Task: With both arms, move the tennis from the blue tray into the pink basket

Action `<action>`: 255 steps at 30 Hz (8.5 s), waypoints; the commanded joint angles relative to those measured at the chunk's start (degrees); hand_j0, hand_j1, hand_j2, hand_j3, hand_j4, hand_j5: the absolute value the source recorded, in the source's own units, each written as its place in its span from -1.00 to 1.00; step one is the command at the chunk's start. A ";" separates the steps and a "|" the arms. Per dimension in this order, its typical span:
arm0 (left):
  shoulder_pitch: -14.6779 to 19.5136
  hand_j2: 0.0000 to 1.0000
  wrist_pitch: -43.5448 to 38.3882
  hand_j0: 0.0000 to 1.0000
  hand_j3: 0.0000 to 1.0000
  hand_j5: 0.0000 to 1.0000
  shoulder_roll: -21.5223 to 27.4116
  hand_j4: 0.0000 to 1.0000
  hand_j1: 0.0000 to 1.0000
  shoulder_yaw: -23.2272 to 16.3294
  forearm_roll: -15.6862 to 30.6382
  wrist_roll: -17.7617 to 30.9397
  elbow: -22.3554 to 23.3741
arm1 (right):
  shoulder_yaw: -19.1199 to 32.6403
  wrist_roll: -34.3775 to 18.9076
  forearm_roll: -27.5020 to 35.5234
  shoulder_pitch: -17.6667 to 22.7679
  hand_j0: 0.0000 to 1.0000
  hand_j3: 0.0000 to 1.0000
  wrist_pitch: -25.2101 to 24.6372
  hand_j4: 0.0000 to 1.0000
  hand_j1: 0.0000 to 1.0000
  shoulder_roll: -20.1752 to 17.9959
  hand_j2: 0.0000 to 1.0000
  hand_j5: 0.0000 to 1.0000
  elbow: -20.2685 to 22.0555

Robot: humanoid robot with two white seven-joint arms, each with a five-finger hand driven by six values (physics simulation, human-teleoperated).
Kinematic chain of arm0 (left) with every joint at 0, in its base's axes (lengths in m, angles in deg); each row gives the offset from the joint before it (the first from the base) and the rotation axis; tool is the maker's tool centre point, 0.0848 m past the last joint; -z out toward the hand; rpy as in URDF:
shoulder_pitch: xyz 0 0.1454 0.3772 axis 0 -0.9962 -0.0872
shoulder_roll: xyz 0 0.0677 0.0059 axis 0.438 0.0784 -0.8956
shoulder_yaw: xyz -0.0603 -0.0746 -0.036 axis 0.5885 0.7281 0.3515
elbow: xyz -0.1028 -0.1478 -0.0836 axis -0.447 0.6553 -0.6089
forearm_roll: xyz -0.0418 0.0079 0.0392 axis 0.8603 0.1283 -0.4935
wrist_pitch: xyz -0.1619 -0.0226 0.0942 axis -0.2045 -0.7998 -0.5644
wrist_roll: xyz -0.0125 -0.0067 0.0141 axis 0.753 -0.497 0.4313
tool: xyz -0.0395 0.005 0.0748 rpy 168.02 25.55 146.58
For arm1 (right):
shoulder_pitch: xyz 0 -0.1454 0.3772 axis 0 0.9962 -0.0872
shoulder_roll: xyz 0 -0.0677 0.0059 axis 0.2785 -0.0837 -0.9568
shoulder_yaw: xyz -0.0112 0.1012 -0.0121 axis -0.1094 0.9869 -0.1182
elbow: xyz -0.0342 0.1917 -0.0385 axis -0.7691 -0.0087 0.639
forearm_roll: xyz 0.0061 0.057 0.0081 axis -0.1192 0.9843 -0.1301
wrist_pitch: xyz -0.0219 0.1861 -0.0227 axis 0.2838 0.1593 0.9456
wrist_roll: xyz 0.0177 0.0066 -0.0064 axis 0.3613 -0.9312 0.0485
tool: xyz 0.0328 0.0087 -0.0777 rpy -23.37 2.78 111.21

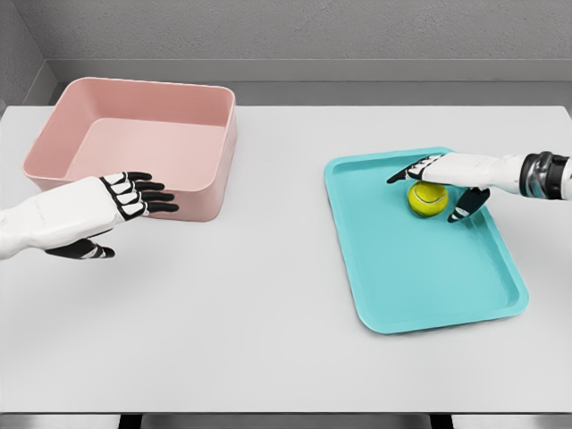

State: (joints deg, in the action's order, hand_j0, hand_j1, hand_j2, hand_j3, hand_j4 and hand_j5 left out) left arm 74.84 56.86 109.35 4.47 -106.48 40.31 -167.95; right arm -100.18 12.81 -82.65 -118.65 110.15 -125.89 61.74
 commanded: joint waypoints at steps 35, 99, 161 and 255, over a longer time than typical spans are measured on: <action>-0.09 1.00 -0.07 1.00 1.00 1.00 0.23 1.00 1.00 0.01 0.40 -0.03 -0.01 | -0.58 0.02 -1.87 0.44 -0.03 -0.03 -0.14 -0.03 -0.03 0.51 -0.03 -0.03 0.20; -0.18 1.00 -0.07 1.00 1.00 1.00 -0.03 1.00 1.00 -0.08 0.31 -0.03 -0.01 | 2.06 0.02 -7.67 5.98 -0.09 -0.09 -0.14 -0.09 -0.09 3.49 -0.09 -0.09 38.35; 0.18 1.00 -0.07 1.00 1.00 1.00 0.15 1.00 1.00 -0.61 -1.88 0.06 -0.01 | 18.40 0.02 -8.56 14.67 1.00 1.00 -0.14 1.00 1.00 12.99 1.00 1.00 36.42; 24.08 0.10 -0.07 0.10 0.10 0.10 -13.74 0.10 0.10 -28.56 -7.42 5.59 4.82 | 56.46 0.02 6.30 43.51 1.00 1.00 -0.14 1.00 1.00 7.98 1.00 1.00 30.26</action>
State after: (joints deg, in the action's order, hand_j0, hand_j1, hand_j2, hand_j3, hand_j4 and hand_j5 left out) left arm 99.36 56.92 95.16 -24.21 -115.01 45.92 -163.12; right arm -43.72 12.80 -76.81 -75.15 110.17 -117.87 91.97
